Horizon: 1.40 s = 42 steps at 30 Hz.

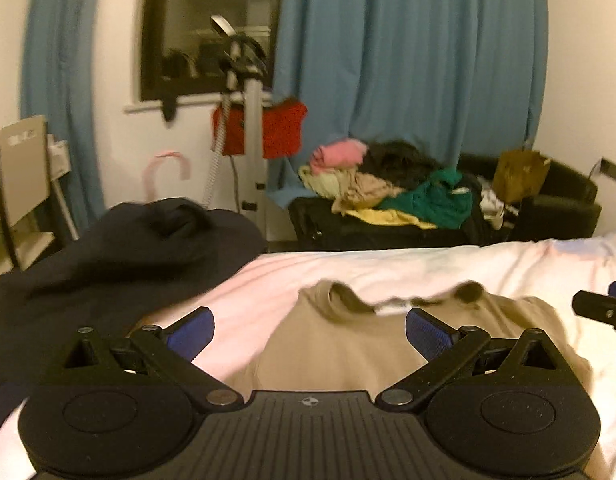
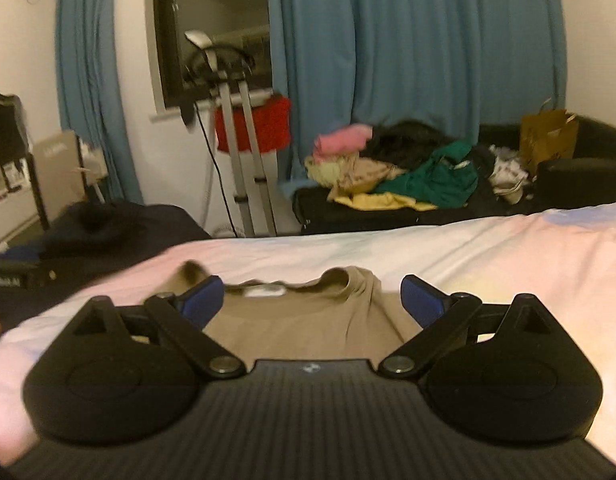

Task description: Fold clothes

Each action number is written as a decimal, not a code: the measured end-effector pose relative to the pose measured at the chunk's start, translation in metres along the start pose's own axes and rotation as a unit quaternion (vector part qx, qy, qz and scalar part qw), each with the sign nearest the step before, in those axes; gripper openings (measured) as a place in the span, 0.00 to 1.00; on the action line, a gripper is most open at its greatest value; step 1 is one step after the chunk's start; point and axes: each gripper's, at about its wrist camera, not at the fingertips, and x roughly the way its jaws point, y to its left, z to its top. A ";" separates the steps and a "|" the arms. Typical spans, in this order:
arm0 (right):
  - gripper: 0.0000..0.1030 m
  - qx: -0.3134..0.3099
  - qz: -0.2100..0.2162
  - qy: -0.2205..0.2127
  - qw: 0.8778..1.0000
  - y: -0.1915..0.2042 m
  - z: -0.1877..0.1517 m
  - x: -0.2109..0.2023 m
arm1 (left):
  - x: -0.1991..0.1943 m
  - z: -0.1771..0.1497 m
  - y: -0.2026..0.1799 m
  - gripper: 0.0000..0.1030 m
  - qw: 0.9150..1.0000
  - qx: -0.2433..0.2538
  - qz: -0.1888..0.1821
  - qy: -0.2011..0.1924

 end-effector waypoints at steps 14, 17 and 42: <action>0.94 0.025 -0.003 -0.051 0.998 0.030 -0.072 -0.193 | -0.209 -0.086 -0.008 1.00 0.999 -0.045 -0.006 -0.016; 0.94 0.051 0.009 -0.060 0.997 0.028 -0.093 -0.194 | -0.207 -0.102 -0.007 1.00 0.998 -0.061 -0.011 -0.001; 0.94 0.199 -0.003 0.028 0.980 -0.028 -0.156 -0.104 | 0.016 -0.144 0.111 0.79 0.893 -0.439 -0.043 0.087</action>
